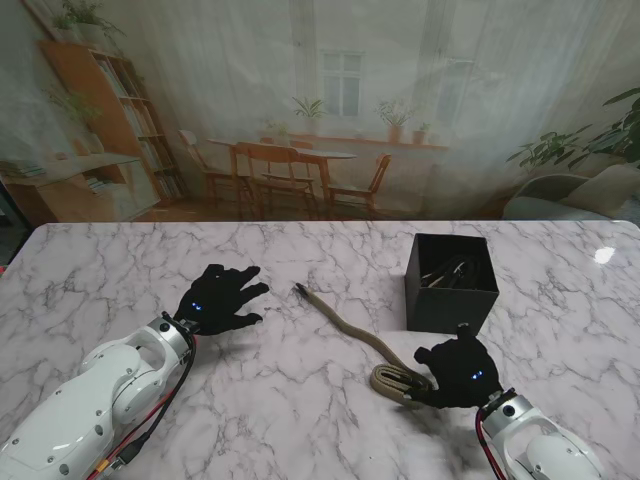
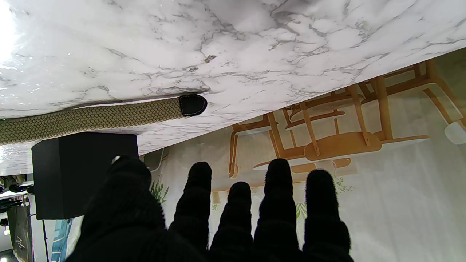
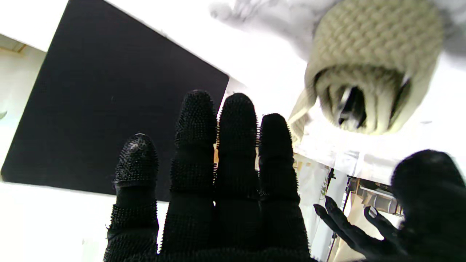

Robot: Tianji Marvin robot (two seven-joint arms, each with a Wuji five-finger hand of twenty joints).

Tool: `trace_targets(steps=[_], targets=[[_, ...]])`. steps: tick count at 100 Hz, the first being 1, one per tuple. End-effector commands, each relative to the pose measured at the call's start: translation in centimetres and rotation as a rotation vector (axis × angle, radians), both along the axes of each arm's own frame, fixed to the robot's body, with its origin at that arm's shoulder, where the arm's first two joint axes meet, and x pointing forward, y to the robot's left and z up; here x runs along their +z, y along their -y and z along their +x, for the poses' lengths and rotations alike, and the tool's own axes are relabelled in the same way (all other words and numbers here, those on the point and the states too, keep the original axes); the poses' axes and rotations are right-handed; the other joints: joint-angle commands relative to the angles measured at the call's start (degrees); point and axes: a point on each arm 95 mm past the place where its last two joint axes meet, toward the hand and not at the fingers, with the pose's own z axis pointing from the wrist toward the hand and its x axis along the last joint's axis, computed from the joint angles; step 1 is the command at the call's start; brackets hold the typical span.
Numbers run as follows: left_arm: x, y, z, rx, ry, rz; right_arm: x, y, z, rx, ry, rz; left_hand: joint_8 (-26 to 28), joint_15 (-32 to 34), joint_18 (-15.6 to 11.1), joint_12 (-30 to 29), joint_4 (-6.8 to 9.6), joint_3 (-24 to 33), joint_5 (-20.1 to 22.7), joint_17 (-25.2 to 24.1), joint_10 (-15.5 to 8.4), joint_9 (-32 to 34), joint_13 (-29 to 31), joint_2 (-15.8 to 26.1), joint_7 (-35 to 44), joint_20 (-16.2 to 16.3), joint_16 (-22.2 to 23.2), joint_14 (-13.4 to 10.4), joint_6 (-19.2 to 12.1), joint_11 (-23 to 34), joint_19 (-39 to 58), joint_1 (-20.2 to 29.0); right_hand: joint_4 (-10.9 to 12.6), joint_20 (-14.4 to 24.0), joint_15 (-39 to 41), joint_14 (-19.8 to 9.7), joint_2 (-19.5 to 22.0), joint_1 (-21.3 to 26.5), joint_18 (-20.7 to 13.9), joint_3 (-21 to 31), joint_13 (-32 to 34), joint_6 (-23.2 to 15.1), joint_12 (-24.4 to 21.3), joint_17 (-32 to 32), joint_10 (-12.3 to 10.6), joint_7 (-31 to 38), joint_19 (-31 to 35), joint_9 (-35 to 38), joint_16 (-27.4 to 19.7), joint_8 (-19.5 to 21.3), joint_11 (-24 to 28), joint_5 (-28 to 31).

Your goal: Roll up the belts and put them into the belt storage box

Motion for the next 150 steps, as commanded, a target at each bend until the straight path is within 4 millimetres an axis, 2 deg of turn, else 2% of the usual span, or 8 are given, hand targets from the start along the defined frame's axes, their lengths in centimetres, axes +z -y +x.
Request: trace_targets(steps=[1, 15, 39, 53, 65, 89, 96, 150], targets=[[-0.2, 0.0, 0.0, 0.003, -0.011, 0.007, 1.0, 0.0, -0.1, 0.021, 0.037, 0.002, -0.2, 1.2, 0.1, 0.6, 0.16, -1.5, -0.7, -0.1, 1.3, 0.7, 0.7, 2.9, 0.0, 1.0, 0.4, 0.0, 1.2, 1.0, 1.1, -0.1, 1.9, 0.6, 0.0, 1.5, 2.4, 1.5, 0.2, -2.2, -0.2, -0.6, 0.0, 0.2, 0.9, -0.3, 0.7, 0.3, 0.3, 0.6, -1.0, -0.9], [-0.2, 0.0, 0.0, 0.005, -0.009, 0.005, 2.5, 0.9, 0.2, 0.044, 0.085, -0.048, -0.2, 1.2, 0.2, 0.6, 0.15, -1.5, -0.8, -0.1, 1.3, 0.8, 0.8, 2.9, 0.0, 1.0, 0.5, 0.0, 1.2, 1.0, 1.1, -0.1, 2.8, 0.4, -0.8, 1.2, 3.0, 7.5, 0.1, -1.5, -0.8, -1.1, -0.4, 0.6, 0.4, -1.8, 0.8, -1.5, -0.2, 0.2, -2.4, -4.7], [-0.1, -0.1, 0.0, 0.005, -0.005, 0.004, 3.5, 1.8, 0.9, 0.101, 0.071, -0.131, -0.2, 1.2, 0.2, 0.6, 0.15, -1.5, -0.8, -0.1, 1.3, 0.8, 0.8, 2.9, -0.1, 1.1, 0.5, 0.0, 1.3, 1.0, 1.1, 0.0, 2.5, -0.5, -4.9, 0.4, 0.8, 5.3, -0.4, 4.9, -3.1, -4.2, -2.8, 0.2, 0.2, -5.3, -0.4, -8.7, -1.8, -1.6, -9.0, -15.1], [-0.1, -0.2, 0.0, 0.005, -0.002, 0.002, 3.7, 2.3, 1.3, 0.142, 0.043, -0.183, -0.2, 1.2, 0.3, 0.6, 0.15, -1.5, -0.8, -0.1, 1.3, 0.9, 0.8, 3.0, -0.1, 1.1, 0.4, 0.1, 1.2, 1.0, 1.1, 0.0, 2.7, -1.3, -8.5, -0.3, -0.1, 6.0, 0.0, 6.9, -7.6, -7.2, -5.8, -1.2, 2.6, -10.0, -2.6, -22.9, -3.5, -4.2, -14.4, -28.1], [-0.1, -0.2, -0.1, 0.008, -0.002, 0.001, 3.8, 2.6, 2.3, 0.219, 0.057, -0.197, -0.4, 1.1, 0.3, 0.6, 0.17, -1.4, -1.8, -0.2, 1.3, 0.9, 0.7, 3.0, -0.5, 1.0, 0.4, 0.1, 1.5, 1.0, 1.1, 0.0, 2.1, -1.3, -8.7, -1.9, 0.3, 8.5, -1.4, 11.9, -9.6, -10.5, -8.9, -0.8, 2.8, -9.6, -2.8, -32.2, -4.7, -7.5, -10.4, -37.1], [-0.1, -0.2, -0.1, 0.009, -0.003, -0.001, 3.7, 3.2, 3.9, 0.363, 0.053, -0.277, -0.6, 1.2, 0.2, 0.6, 0.18, -1.4, -2.7, -0.2, 1.3, 0.9, 0.8, 3.2, -1.0, 1.1, 0.4, 0.0, 1.8, 1.0, 1.1, -0.1, 0.2, -2.8, -9.6, -3.4, -8.7, 13.6, -2.5, 28.2, -11.8, -18.7, -9.9, 0.3, 2.3, -25.1, -2.8, -41.3, -7.2, -13.1, -9.1, -36.0], [-0.1, -0.2, -0.1, 0.01, -0.003, -0.001, 3.6, 3.2, 4.3, 0.398, 0.034, -0.291, -0.6, 1.1, 0.2, 0.6, 0.17, -1.5, -3.0, -0.2, 1.3, 0.8, 0.8, 3.3, -1.2, 1.1, 0.4, 0.1, 1.9, 1.1, 1.0, -0.1, -0.1, -3.3, -10.0, -3.3, -11.1, 13.2, -2.6, 30.0, -12.9, -18.8, -10.0, 0.3, 2.3, -37.3, -2.8, -43.3, -7.9, -5.3, -8.8, -33.8], [-0.1, -0.1, 0.0, 0.006, -0.003, 0.002, 1.3, 2.3, 5.4, 0.526, -0.046, -0.376, -0.7, 1.2, 0.2, 0.7, 0.17, -1.5, -3.3, -0.1, 1.2, 0.6, 0.8, 3.5, -1.3, 1.1, 0.5, 0.0, 2.0, 1.2, 1.1, -0.2, -0.9, -3.9, -9.1, -2.2, -18.2, 11.8, -3.7, 29.6, -20.7, -20.1, -9.7, -2.6, 4.7, -37.8, -3.5, -52.5, -9.4, -7.6, -7.1, -33.6]])
